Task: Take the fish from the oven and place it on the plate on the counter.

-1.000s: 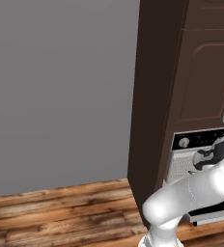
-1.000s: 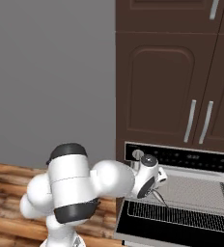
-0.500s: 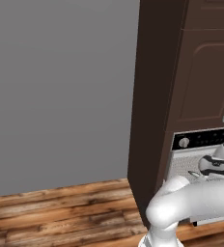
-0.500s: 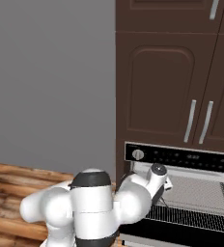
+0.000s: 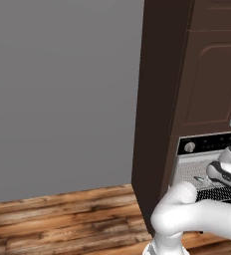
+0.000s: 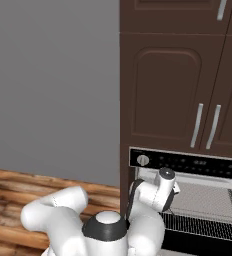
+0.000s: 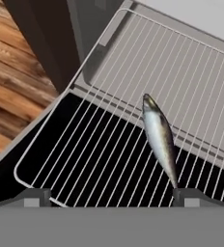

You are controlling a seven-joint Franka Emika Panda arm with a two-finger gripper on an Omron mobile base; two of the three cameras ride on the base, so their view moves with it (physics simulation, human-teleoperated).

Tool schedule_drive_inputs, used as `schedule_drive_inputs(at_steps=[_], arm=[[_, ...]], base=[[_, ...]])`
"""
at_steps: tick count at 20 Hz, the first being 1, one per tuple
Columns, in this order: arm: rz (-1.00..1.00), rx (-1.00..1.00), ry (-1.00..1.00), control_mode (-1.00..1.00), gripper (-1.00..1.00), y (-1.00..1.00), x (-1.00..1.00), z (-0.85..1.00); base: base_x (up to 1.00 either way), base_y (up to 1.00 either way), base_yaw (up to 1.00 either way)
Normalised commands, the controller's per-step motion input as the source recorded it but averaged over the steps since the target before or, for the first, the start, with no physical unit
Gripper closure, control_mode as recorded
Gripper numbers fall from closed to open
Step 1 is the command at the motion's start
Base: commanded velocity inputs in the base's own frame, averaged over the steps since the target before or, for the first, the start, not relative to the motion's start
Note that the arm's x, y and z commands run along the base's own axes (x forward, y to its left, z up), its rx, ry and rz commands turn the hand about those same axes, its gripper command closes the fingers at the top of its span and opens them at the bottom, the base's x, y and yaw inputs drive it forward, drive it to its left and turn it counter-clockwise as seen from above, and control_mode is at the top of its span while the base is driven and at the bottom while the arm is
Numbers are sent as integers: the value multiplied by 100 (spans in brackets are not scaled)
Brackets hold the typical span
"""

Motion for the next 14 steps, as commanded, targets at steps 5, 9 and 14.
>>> schedule_drive_inputs(at_steps=[5,9,14], arm=[[-4,0,0,-100,-100,-4,31,-16],[-5,0,0,-100,-100,-6,31,-31],[-4,0,0,-100,-100,-14,2,-29]], base=[[0,0,0],[0,0,0],[0,0,0]])
